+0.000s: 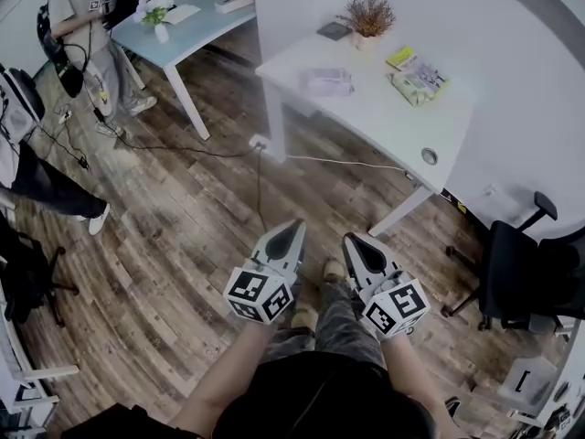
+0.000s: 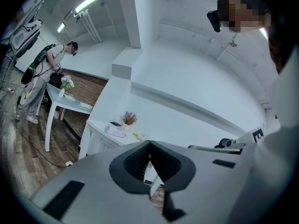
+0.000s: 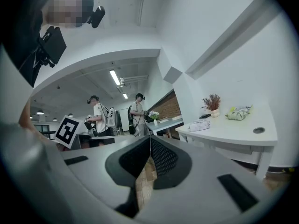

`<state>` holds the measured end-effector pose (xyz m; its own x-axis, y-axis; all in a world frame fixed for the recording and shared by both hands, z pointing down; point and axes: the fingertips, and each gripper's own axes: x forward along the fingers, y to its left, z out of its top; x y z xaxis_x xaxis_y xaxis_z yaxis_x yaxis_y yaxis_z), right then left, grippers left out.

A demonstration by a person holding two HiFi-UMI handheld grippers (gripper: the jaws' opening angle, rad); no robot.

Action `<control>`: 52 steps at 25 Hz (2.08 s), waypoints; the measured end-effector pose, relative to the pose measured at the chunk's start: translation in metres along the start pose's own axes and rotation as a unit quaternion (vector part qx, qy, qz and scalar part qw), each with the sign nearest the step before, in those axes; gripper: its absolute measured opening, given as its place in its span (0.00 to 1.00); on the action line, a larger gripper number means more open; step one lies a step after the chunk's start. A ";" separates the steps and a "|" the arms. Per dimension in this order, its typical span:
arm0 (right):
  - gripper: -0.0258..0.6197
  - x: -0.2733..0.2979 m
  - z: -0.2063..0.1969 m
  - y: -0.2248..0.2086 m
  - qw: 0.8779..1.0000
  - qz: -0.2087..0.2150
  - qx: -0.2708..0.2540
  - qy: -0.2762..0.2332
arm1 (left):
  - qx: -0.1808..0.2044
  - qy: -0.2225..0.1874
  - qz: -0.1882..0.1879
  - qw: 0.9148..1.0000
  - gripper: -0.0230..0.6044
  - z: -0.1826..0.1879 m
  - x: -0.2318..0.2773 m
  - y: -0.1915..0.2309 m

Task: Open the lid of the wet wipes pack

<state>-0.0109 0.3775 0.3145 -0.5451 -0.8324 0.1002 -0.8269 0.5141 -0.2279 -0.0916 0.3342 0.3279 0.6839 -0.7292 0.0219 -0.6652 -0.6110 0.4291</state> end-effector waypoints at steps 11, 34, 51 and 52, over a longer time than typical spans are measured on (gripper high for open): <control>0.07 0.077 0.019 -0.055 0.999 0.032 -0.003 0.002 | 0.007 -0.001 0.022 1.000 0.06 0.020 0.077 0.049; 0.07 0.182 0.046 -0.206 0.997 0.078 0.011 0.027 | 0.000 0.002 0.061 0.998 0.06 0.039 0.252 0.111; 0.07 0.229 0.045 -0.248 0.995 0.093 0.000 0.044 | -0.006 0.005 0.081 0.997 0.06 0.041 0.293 0.153; 0.07 0.235 0.046 -0.251 0.995 0.093 -0.002 0.046 | -0.007 0.005 0.079 0.997 0.06 0.042 0.298 0.157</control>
<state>0.0751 0.0437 0.3506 -0.6983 -0.7010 0.1445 -0.7116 0.6580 -0.2464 -0.0047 0.0082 0.3638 0.5742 -0.8127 0.0993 -0.7603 -0.4844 0.4327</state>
